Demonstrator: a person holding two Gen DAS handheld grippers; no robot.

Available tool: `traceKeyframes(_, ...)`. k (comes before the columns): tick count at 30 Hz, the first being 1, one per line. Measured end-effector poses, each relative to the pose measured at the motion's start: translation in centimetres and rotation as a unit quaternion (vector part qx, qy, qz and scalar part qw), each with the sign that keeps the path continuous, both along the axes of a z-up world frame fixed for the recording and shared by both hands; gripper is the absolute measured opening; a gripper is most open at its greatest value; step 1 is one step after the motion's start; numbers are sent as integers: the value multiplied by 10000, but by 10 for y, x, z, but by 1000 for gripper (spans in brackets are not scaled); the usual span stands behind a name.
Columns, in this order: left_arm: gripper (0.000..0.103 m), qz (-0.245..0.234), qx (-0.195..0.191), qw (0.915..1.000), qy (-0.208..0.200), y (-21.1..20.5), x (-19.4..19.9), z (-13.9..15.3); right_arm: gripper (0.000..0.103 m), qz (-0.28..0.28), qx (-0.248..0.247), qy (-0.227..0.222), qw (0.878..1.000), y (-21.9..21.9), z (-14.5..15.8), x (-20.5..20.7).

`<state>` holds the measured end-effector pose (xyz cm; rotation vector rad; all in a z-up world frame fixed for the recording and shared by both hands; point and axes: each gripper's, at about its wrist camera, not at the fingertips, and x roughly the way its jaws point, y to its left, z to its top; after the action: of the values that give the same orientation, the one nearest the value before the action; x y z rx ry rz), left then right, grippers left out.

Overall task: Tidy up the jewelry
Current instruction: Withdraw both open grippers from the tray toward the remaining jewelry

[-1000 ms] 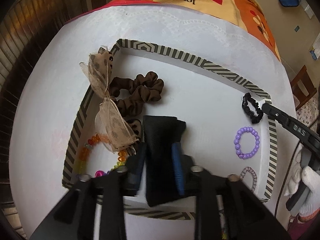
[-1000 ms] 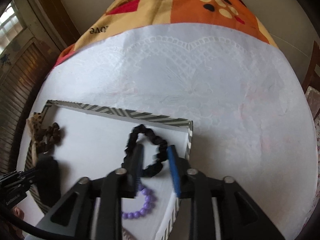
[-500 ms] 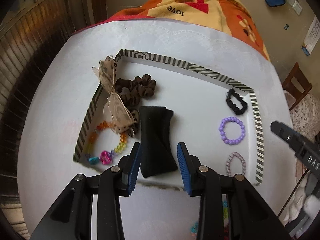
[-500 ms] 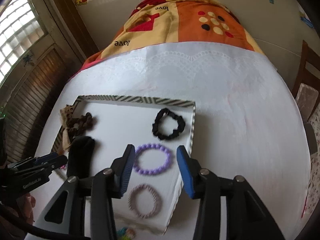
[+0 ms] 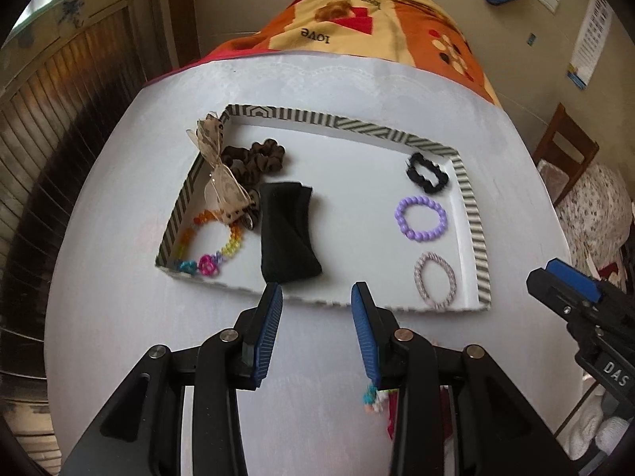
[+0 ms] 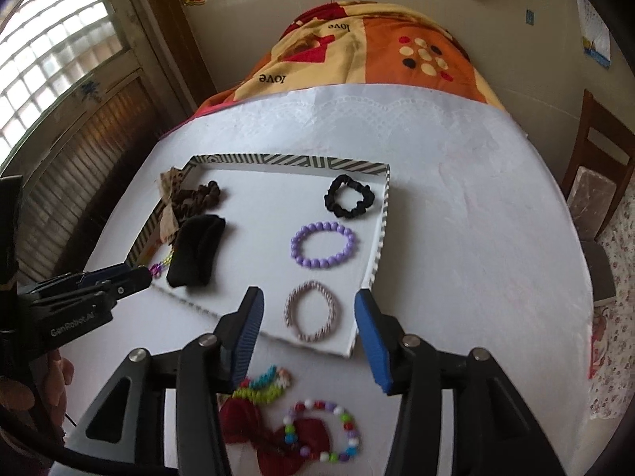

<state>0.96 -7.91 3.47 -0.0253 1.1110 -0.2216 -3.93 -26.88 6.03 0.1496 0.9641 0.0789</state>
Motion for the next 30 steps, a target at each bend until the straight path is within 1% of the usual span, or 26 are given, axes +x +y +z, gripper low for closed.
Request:
traceKeyframes(5, 28, -68, -16, 10000, -50, -4, -21, 4, 51, -37, -7, -57, 10000, 3, 7, -25)
traceKeyframes(14, 28, -269, 138, 9993, -206, -18, -49, 11, 53, -143, -37, -58, 9999, 6, 9, -58)
traceKeyframes(24, 28, -489, 230, 9977, -401, -26, -70, 20, 54, -275, -57, -91, 9996, 4, 13, -83)
traceKeyframes(30, 28, -596, 246, 9969, -456, -31, -75, 22, 55, -357, -59, -98, 9993, 3, 14, -92)
